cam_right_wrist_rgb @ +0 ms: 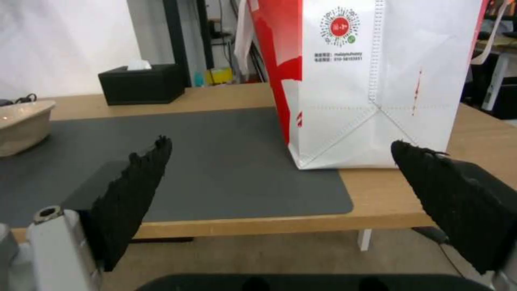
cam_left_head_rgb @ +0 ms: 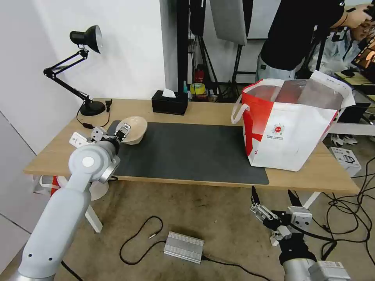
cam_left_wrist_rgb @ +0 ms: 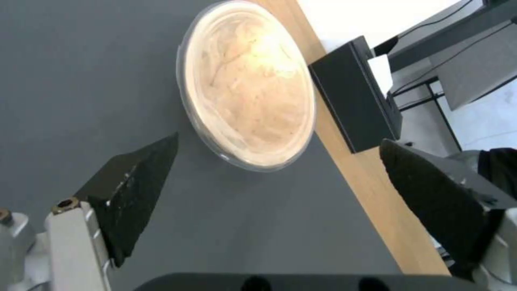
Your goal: Pick up the trash from the table and place it into the takeout bag.
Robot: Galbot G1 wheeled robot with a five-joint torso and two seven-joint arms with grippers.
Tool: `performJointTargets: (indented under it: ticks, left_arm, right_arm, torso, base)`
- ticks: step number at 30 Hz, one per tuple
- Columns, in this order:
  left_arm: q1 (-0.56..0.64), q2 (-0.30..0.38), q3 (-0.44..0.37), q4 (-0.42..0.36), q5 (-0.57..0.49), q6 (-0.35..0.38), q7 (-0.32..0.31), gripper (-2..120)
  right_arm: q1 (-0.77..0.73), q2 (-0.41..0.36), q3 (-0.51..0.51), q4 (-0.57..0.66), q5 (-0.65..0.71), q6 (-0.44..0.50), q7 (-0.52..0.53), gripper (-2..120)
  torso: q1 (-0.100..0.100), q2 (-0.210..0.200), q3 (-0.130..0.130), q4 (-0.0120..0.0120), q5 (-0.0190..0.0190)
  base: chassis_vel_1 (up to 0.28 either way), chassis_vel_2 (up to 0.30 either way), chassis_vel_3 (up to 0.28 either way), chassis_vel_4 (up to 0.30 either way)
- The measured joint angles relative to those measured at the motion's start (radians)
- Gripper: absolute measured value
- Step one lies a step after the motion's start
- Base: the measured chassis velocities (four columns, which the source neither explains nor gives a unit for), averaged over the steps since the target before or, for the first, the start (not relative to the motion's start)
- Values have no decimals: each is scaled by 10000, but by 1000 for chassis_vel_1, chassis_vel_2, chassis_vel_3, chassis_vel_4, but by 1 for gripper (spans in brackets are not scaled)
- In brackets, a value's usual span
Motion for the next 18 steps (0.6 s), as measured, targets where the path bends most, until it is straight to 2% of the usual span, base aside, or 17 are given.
performJointTargets:
  ticks: [18]
  left_arm:
    - [-428, -301, 220, 771, 102, 6, -42, 100]
  right_arm:
    - [0, 0, 0, 0, 0, 0, 0, 100]
  torso:
    - [0, 0, 0, 0, 0]
  base:
    - [0, 0, 0, 0]
